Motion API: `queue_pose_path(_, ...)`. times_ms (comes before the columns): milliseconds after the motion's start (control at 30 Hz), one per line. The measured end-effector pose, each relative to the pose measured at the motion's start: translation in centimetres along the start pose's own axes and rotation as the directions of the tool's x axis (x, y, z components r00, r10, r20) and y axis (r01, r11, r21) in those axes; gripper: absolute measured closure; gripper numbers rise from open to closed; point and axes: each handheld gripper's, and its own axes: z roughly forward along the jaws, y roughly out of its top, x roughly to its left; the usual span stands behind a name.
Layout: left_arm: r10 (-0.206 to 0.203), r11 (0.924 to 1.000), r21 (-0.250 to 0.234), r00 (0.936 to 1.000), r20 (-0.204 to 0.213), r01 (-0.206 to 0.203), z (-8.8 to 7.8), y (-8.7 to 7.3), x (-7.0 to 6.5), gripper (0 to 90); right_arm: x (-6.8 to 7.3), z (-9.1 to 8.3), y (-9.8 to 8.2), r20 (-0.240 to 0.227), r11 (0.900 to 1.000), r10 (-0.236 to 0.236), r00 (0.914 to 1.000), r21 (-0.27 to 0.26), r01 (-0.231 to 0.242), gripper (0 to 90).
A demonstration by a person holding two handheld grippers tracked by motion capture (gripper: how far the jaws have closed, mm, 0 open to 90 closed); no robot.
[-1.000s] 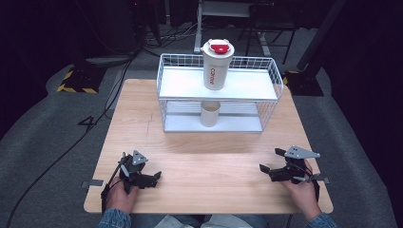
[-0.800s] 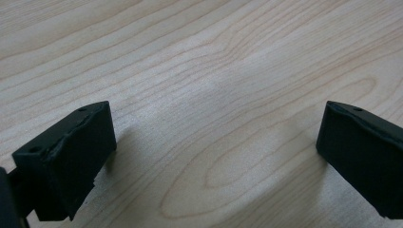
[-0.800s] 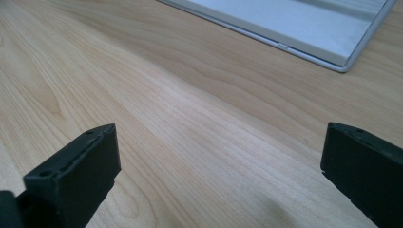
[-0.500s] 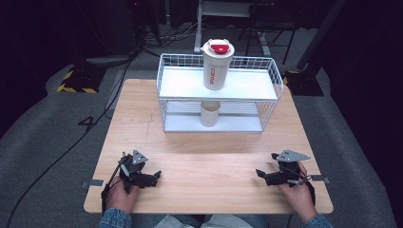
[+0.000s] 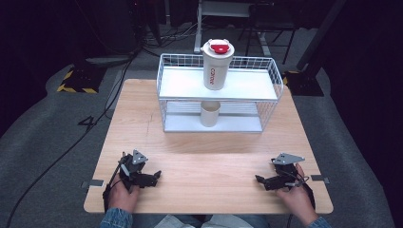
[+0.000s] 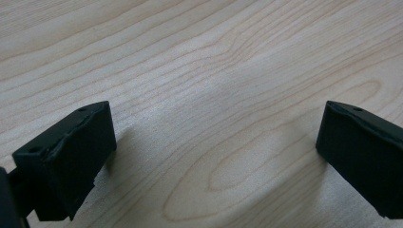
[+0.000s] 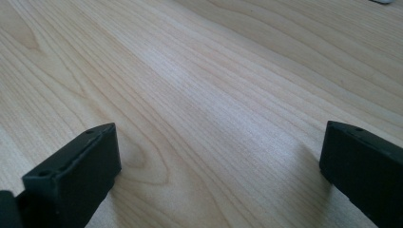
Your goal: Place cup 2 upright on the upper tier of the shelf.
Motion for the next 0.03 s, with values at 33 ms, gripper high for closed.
queue_pose_path(33, 0.001, 1.0, 0.0, 1.0, 0.0, -0.001, 0.0, 0.0, 0.0, 0.0, -0.01, 0.0, 0.0, 0.0, 1.0, 0.0, 1.0, 0.0, 0.0, 0.1)
